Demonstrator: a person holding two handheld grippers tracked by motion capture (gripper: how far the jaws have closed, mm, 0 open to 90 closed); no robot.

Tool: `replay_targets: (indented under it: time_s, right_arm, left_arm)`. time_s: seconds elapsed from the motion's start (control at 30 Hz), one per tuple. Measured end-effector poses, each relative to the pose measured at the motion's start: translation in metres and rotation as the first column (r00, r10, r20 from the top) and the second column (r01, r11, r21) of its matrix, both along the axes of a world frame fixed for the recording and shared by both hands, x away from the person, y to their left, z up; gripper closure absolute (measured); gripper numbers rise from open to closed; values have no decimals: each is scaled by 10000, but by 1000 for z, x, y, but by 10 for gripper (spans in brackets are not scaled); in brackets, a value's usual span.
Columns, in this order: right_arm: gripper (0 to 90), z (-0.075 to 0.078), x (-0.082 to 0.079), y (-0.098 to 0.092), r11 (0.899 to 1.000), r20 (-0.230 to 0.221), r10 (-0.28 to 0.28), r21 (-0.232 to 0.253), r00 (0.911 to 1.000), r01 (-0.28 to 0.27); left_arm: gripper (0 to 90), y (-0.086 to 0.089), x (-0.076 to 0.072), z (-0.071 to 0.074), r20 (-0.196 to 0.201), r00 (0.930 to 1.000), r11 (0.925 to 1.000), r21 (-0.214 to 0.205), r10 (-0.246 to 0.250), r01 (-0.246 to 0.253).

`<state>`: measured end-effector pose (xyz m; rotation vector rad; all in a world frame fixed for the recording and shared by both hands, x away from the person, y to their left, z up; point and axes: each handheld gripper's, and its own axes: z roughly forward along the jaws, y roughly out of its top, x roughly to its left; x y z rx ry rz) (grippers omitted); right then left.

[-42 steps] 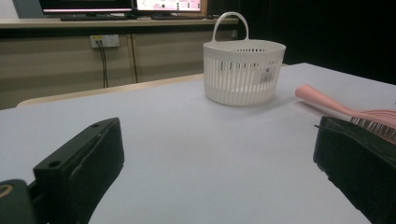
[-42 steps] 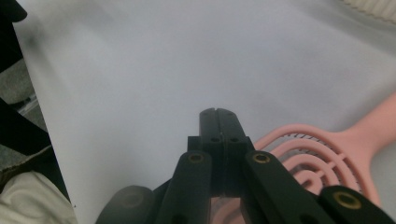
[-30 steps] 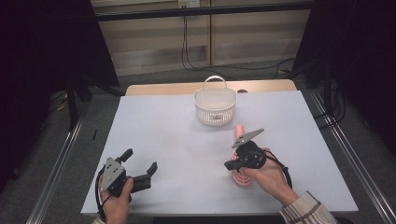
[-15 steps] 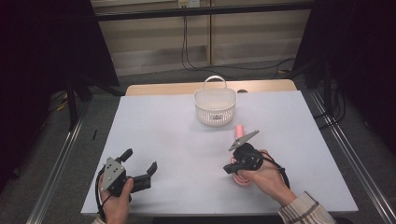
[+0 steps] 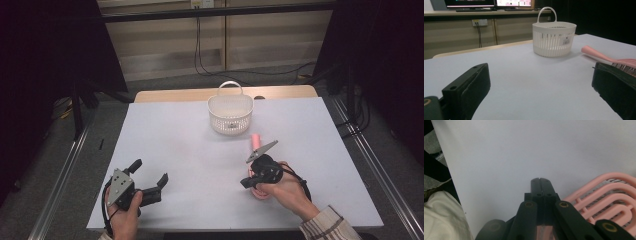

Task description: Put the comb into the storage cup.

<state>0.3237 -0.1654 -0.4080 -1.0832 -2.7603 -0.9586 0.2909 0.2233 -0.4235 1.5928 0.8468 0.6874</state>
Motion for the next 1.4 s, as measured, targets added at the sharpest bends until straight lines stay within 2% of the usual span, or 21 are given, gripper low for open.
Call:
replay_targets:
  time_s: [0.73, 1.1, 1.4]
  right_arm:
    - [900, -5, -11, -13, 10000, -222, -22, -29, 9998, 22]
    - [900, -4, -16, -26, 9997, -186, -242, 8, 9995, 243]
    - [900, -3, -20, -32, 9998, -106, -175, -111, 9998, 173]
  left_arm:
    - [20, 1, 1, 0, -25, 10000, 10000, -32, -4, 4]
    - [20, 1, 0, 0, -30, 10000, 10000, -7, -6, 6]
    - [20, 1, 0, 0, -25, 10000, 10000, 25, 21, -21]
